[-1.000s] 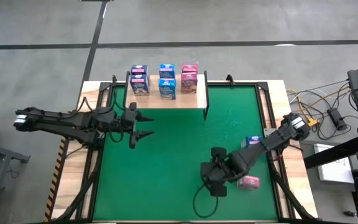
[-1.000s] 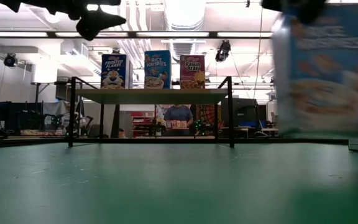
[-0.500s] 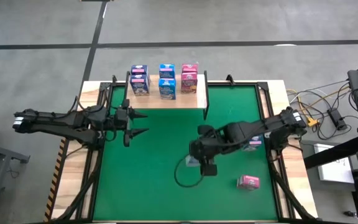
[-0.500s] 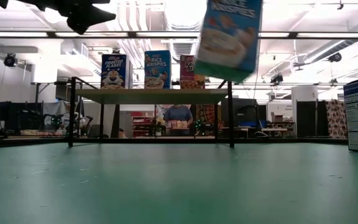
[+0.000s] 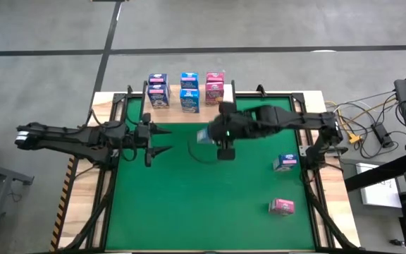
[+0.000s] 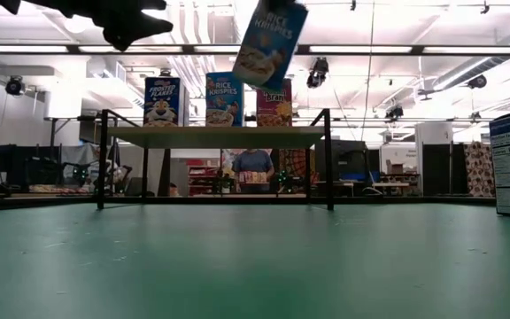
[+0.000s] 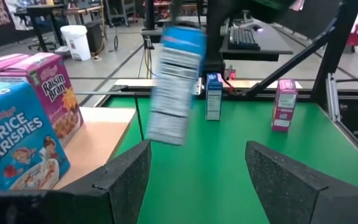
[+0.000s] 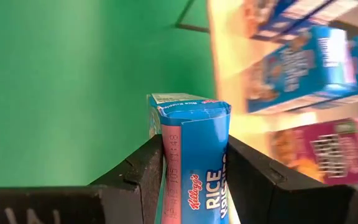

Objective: Stack cereal on shelf
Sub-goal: Put the light blue cereal box on the shelf aligned with the other light blue boxes

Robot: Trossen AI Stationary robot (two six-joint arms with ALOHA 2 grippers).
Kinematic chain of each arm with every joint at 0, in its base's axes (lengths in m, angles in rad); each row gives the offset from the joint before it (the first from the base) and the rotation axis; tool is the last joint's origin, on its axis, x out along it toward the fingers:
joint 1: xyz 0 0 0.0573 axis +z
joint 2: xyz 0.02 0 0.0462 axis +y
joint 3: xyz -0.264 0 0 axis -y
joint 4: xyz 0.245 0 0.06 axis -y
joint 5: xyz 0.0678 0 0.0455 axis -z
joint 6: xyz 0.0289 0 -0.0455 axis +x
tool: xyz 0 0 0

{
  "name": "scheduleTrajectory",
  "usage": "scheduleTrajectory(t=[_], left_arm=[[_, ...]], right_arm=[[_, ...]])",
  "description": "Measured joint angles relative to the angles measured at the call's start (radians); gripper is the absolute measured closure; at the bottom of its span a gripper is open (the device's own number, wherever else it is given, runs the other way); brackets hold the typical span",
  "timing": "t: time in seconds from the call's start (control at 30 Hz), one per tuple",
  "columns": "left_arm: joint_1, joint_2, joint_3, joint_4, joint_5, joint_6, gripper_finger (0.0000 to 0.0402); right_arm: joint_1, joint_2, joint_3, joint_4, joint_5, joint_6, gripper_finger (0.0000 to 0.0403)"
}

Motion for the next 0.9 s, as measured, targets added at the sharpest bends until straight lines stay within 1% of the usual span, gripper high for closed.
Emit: scheduleTrajectory(t=[0.17, 0.27, 0.33, 0.43, 0.53, 0.67, 0.9], left_arm=[[0.000, 0.040, 0.001, 0.058, -0.018, 0.036, 0.0157], [0.000, 0.043, 0.001, 0.061, -0.096, 0.065, 0.0157], [0.002, 0.040, 0.002, 0.062, -0.158, 0.091, 0.0157], [0.003, 0.027, 0.008, 0.073, -0.215, 0.148, 0.0157], [0.006, 0.023, 0.030, 0.094, -0.222, 0.208, 0.0157], [0.010, 0.027, 0.052, 0.100, -0.221, 0.273, 0.0157], [0.010, 0.045, 0.038, 0.098, -0.221, 0.283, 0.0157]], right_arm=[[-0.099, 0.000, 0.016, 0.027, -0.053, -0.072, 0.0257], [-0.147, 0.002, 0.030, 0.039, -0.077, -0.102, 0.0257], [-0.176, 0.004, 0.042, 0.047, -0.113, -0.127, 0.0257], [-0.204, 0.009, 0.056, 0.081, -0.166, -0.155, 0.0257], [-0.218, 0.009, 0.055, 0.119, -0.178, -0.180, 0.0257], [-0.232, 0.010, 0.046, 0.179, -0.234, -0.212, 0.0257], [-0.243, 0.041, 0.051, 0.201, -0.243, -0.233, 0.0259]])
